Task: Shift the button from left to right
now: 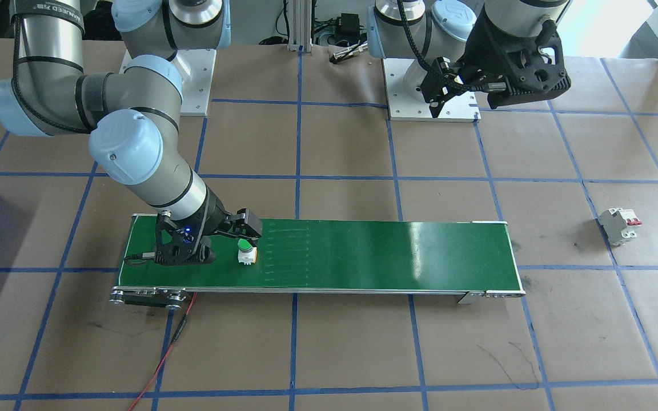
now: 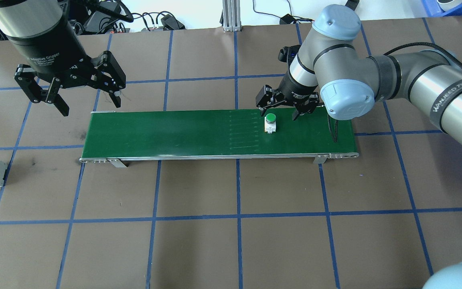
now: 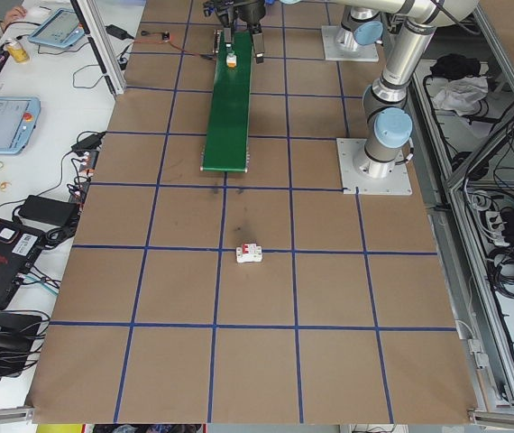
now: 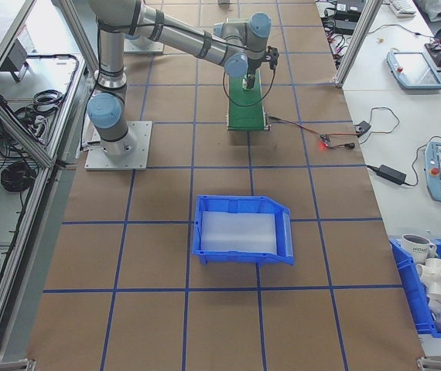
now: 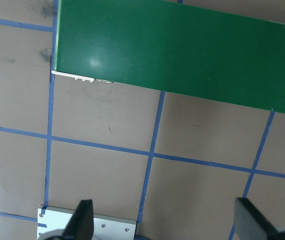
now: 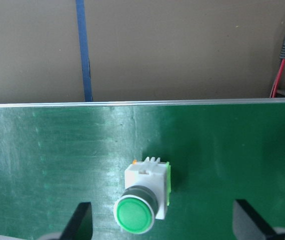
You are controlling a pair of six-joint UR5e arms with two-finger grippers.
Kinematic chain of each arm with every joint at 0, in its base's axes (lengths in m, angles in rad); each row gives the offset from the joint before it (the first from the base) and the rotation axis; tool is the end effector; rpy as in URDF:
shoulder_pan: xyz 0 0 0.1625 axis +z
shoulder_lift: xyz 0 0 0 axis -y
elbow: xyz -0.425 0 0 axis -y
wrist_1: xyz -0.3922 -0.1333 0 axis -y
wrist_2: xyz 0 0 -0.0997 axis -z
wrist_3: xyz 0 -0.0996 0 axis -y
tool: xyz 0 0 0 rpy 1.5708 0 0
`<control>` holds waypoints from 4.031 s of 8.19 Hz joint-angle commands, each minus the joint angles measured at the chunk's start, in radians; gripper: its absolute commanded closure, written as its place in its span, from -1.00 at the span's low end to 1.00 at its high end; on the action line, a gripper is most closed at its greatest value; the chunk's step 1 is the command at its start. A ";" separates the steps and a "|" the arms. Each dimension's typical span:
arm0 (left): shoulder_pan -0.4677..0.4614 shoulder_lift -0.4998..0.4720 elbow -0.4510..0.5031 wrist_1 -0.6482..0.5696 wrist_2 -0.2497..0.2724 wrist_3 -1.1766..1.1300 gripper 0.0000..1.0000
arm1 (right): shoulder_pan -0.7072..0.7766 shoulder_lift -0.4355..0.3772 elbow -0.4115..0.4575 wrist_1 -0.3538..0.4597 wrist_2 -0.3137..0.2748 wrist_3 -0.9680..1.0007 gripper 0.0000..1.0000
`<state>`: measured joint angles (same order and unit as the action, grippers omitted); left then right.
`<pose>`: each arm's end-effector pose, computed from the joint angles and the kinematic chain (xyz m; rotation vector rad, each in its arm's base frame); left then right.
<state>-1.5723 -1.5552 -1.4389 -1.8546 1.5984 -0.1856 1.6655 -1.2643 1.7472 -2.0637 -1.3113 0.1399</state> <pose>-0.1313 -0.4664 0.5329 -0.2815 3.0817 0.2063 0.2126 -0.5586 0.2903 0.0633 2.8819 0.0297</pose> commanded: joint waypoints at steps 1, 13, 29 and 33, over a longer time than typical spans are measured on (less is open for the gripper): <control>0.000 0.001 0.000 0.000 -0.002 0.000 -1.00 | -0.012 0.029 0.011 0.010 -0.029 -0.083 -0.30; 0.002 0.004 0.000 -0.002 -0.002 -0.003 -1.00 | -0.885 -0.105 -0.100 0.133 -0.324 -1.911 1.00; 0.002 0.009 0.000 -0.002 -0.002 -0.002 -1.00 | -0.830 -0.346 -0.126 0.435 -0.200 -1.639 -1.00; 0.003 0.012 0.000 -0.002 -0.002 -0.002 -1.00 | -0.383 -0.373 -0.138 0.487 -0.259 -0.874 -1.00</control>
<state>-1.5701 -1.5448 -1.4389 -1.8561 1.5969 -0.1872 1.0546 -1.6313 1.6125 -1.5851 -1.5303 -1.1035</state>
